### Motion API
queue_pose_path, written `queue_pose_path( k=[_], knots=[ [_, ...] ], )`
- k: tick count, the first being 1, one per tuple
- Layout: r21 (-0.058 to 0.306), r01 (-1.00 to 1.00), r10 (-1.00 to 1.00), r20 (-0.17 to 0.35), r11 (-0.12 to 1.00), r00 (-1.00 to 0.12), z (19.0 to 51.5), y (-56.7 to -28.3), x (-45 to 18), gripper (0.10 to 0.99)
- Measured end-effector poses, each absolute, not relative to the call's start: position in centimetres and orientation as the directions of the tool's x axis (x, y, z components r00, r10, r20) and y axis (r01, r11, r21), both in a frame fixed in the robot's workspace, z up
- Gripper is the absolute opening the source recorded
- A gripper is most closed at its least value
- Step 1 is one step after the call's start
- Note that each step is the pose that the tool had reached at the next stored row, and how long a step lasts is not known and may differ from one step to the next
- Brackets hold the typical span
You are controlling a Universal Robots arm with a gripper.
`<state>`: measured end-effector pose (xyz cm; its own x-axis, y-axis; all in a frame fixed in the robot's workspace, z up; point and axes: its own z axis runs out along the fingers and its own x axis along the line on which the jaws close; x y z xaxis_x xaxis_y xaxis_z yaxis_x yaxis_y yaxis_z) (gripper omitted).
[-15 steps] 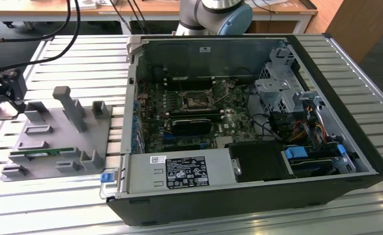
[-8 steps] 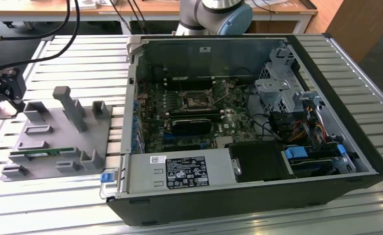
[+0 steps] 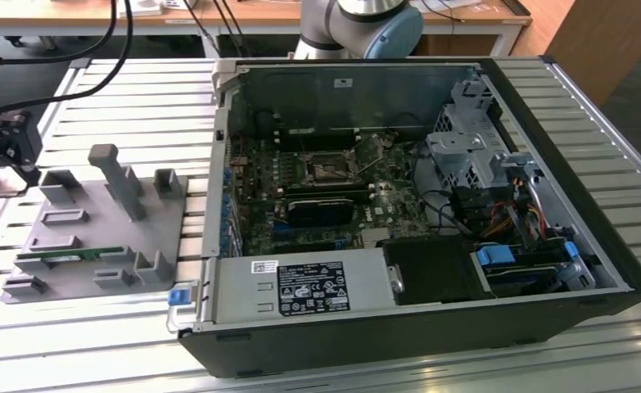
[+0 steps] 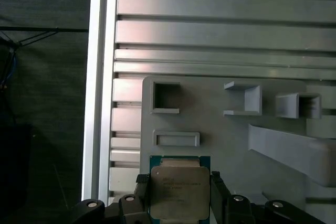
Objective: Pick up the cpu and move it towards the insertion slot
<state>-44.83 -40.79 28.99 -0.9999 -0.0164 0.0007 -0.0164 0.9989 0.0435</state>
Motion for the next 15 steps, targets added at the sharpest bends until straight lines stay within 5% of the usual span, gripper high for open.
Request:
queue_pose_path(
  k=[15],
  knots=[
    [0.044,-0.016,-0.016,0.001,0.999,-1.000,29.47,-40.79,-44.83,0.541]
  ],
)
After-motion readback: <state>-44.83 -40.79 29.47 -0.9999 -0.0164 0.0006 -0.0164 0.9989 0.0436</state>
